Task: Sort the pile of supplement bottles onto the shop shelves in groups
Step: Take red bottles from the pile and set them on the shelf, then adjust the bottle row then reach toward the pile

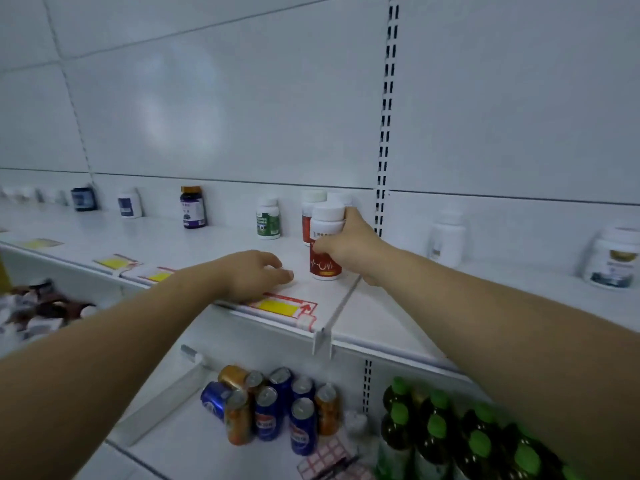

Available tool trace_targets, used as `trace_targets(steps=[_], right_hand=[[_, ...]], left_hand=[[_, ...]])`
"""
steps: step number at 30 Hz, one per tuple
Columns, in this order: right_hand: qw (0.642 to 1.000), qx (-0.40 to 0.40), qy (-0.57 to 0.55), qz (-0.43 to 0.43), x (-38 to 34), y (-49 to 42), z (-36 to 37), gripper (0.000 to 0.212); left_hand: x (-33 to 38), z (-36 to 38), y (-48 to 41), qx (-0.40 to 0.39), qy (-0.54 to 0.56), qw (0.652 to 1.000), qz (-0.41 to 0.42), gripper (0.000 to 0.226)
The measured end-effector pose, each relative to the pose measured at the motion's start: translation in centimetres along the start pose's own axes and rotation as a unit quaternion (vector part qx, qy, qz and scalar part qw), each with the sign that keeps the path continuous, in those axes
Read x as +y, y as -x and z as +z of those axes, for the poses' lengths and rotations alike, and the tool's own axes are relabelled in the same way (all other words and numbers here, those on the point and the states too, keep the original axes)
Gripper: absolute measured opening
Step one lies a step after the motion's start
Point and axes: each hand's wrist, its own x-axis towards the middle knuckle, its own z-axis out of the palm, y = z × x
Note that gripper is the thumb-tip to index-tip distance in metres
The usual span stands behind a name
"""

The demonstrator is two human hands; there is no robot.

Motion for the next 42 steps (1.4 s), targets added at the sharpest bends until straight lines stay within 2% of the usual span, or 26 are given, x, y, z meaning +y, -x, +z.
trace_targets(steps=[5,10,21,24,27,31,33,36,42], right_hand=[[0.998,0.043,0.044,0.013,-0.4,-2.2,2.8,0.063],[0.990,0.084,0.114,0.005,0.3,-5.0,4.3,0.054],[0.960,0.149,0.234,-0.023,0.4,-7.1,6.1,0.059],[0.954,0.154,0.258,-0.005,-0.1,-6.8,6.6,0.061],[0.943,0.183,0.278,0.014,-2.2,-6.4,6.6,0.074],[0.897,0.221,0.382,-0.030,-7.1,-6.4,8.4,0.078],[0.894,0.195,0.398,-0.066,-9.7,-6.7,11.4,0.072],[0.915,0.115,0.375,-0.092,-13.2,-7.5,18.4,0.068],[0.931,-0.043,0.329,-0.154,-19.3,-8.8,36.5,0.069]], left_hand=[[-3.3,-0.9,-3.9,-0.019,-0.005,0.997,0.074,0.048],[-5.2,-0.4,-6.1,-0.041,-0.078,0.993,0.073,0.059],[-5.1,-0.6,-6.4,-0.049,-0.077,0.992,0.093,0.062],[-5.4,-1.0,-6.2,-0.056,-0.033,0.991,0.113,0.065],[-6.7,-2.6,-5.2,-0.046,0.049,0.988,0.141,0.063],[-11.6,-6.2,-3.3,0.002,0.079,0.982,0.174,0.058],[-15.1,-7.9,-2.2,0.019,0.092,0.981,0.171,0.056],[-21.6,-9.7,-0.6,0.040,0.084,0.985,0.147,0.058],[-37.0,-11.5,5.3,0.074,0.063,0.994,0.040,0.060]])
